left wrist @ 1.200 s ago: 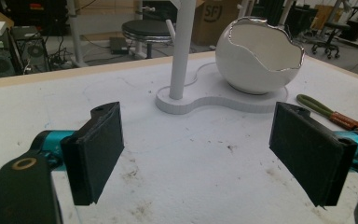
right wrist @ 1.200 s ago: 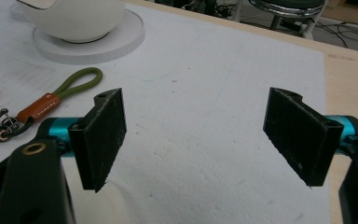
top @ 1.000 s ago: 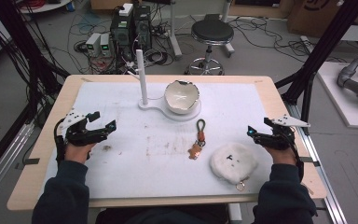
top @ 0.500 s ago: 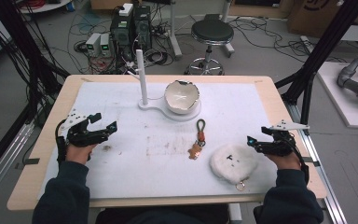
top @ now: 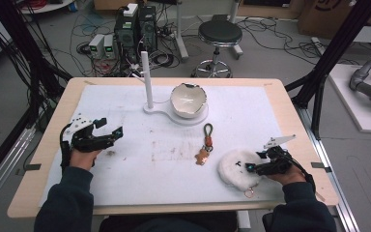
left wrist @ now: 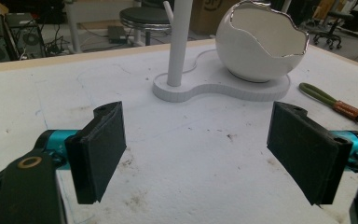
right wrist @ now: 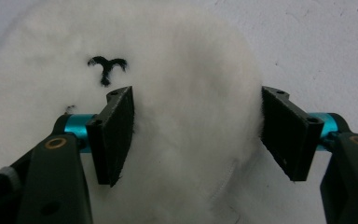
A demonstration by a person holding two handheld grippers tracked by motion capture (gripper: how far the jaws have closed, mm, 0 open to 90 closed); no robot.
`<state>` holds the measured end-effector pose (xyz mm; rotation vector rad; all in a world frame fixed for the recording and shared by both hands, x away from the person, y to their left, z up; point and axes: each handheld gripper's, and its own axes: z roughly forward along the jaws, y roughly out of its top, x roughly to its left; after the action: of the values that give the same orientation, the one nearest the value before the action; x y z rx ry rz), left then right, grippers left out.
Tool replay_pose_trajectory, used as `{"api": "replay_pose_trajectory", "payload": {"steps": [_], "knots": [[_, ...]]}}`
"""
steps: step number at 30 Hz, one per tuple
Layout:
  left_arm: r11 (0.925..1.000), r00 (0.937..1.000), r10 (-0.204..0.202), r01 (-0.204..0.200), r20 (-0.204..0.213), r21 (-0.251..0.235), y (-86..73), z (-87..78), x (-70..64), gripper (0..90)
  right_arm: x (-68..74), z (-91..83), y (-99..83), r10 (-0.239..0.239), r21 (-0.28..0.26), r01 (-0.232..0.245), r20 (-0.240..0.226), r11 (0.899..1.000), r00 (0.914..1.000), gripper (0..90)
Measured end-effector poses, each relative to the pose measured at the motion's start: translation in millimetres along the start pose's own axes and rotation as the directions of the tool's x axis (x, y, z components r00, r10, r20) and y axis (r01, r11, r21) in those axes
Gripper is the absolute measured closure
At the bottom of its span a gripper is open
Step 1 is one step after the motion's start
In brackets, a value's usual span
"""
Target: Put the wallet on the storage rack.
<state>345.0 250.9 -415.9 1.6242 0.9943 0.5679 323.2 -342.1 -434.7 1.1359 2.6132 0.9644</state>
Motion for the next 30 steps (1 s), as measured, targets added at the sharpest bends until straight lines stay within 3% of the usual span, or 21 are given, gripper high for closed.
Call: {"api": "replay_pose_trajectory", "payload": {"steps": [1, 3, 4, 5, 7, 8, 9, 10, 11, 12, 14, 15, 16, 18, 19, 22, 26, 28, 30], "knots": [[1.0, 1.0, 0.001, -0.001, 0.0, 0.002, 0.0, -0.1, -0.1, 19.3, 0.0, 0.0, 0.0, 0.0, 0.0, 0.0, 0.0, 1.0, 1.0, 42.2], [1.0, 1.0, 0.002, -0.002, 0.002, 0.005, -0.1, 0.2, -0.4, 19.5, 3.0, -2.9, 1.6, -0.029, 0.002, 0.029, -0.013, 1.0, 0.9995, 69.5], [1.0, 1.0, 0.002, -0.002, 0.003, 0.007, -0.1, 0.3, -0.8, 19.5, 3.0, -2.9, 1.6, -0.029, 0.002, 0.029, -0.013, 1.0, 0.9995, 69.5], [1.0, 1.0, 0.003, -0.003, 0.006, 0.007, -0.1, 0.8, -1.5, 19.7, 4.2, -4.8, 2.8, -0.045, 0.003, 0.045, -0.007, 0.999, 0.999, 75.5], [1.0, 0.9998, 0.002, -0.002, 0.018, 0.008, 0.1, 1.3, -3.0, 22.5, 4.1, -10.4, 6.5, -0.06, -0.07, 0.057, -0.036, 0.996, 0.9975, 78.4], [1.0, 1.0, 0.005, -0.005, -0.001, 0.005, 1.3, 1.3, -4.8, 22.9, 4.4, -13.5, 8.1, -0.056, -0.123, 0.049, -0.054, 0.991, 0.997, 78.5], [1.0, 1.0, 0.005, -0.005, -0.001, 0.005, 1.3, 1.3, -4.8, 22.9, 4.4, -13.5, 8.1, -0.056, -0.123, 0.049, -0.054, 0.991, 0.997, 78.5], [1.0, 1.0, -0.003, 0.003, 0.002, -0.002, 2.5, 1.2, -5.6, 22.9, 8.2, -20.1, 13.6, -0.067, -0.21, 0.053, -0.062, 0.976, 0.9958, 78.5], [0.9999, 0.9999, -0.009, 0.009, 0.008, -0.009, 3.9, 1.2, -6.8, 22.9, 8.2, -20.1, 13.6, -0.067, -0.21, 0.053, -0.062, 0.976, 0.9958, 78.5], [0.9998, 0.9996, -0.006, 0.007, 0.027, -0.017, 6.3, 2.1, -10.9, 22.9, 14.6, -24.1, 21.5, -0.093, -0.273, 0.075, -0.051, 0.959, 0.9944, 78.5], [0.9998, 0.999, -0.006, 0.006, 0.045, -0.017, 7.3, 3.3, -13.6, 22.9, 18.7, -24.8, 26.0, -0.099, -0.292, 0.082, -0.044, 0.953, 0.9941, 78.5], [0.9999, 0.9959, -0.006, 0.007, 0.091, -0.013, 8.6, 6.3, -19.0, 23.4, 26.9, -24.1, 35.4, -0.118, -0.331, 0.1, -0.035, 0.938, 0.9923, 78.5], [0.9999, 0.9959, -0.006, 0.007, 0.091, -0.013, 8.6, 6.3, -19.0, 23.5, 26.9, -24.1, 35.4, -0.118, -0.331, 0.1, -0.035, 0.938, 0.9923, 78.5], [0.9999, 0.9918, -0.005, 0.007, 0.128, -0.011, 9.9, 10.3, -26.5, 23.9, 39.1, -19.0, 50.0, -0.147, -0.369, 0.128, -0.023, 0.92, 0.9888, 78.6], [1.0, 0.9888, 0.001, -0.001, 0.149, -0.004, 10.6, 12.0, -29.7, 23.9, 39.1, -19.0, 50.0, -0.147, -0.369, 0.128, -0.023, 0.92, 0.9888, 78.6], [0.9999, 0.9799, 0.011, -0.011, 0.199, 0.0, 12.4, 17.0, -39.7, 25.9, 53.6, -9.3, 69.7, -0.179, -0.41, 0.162, -0.004, 0.897, 0.9838, 78.6], [0.9998, 0.9652, 0.017, -0.019, 0.261, 0.004, 12.9, 22.6, -50.7, 25.9, 65.2, 0.5, 83.9, -0.209, -0.415, 0.188, -0.005, 0.89, 0.9779, 78.6], [0.9995, 0.9568, 0.026, -0.03, 0.29, 0.009, 12.8, 26.0, -56.5, 26.0, 76.2, 9.3, 99.0, -0.245, -0.434, 0.216, -0.012, 0.875, 0.9694, 78.5], [0.9993, 0.9459, 0.031, -0.037, 0.323, 0.011, 13.0, 29.1, -62.7, 26.0, 80.2, 11.5, 104.3, -0.253, -0.441, 0.219, -0.02, 0.87, 0.9672, 78.5]]}}
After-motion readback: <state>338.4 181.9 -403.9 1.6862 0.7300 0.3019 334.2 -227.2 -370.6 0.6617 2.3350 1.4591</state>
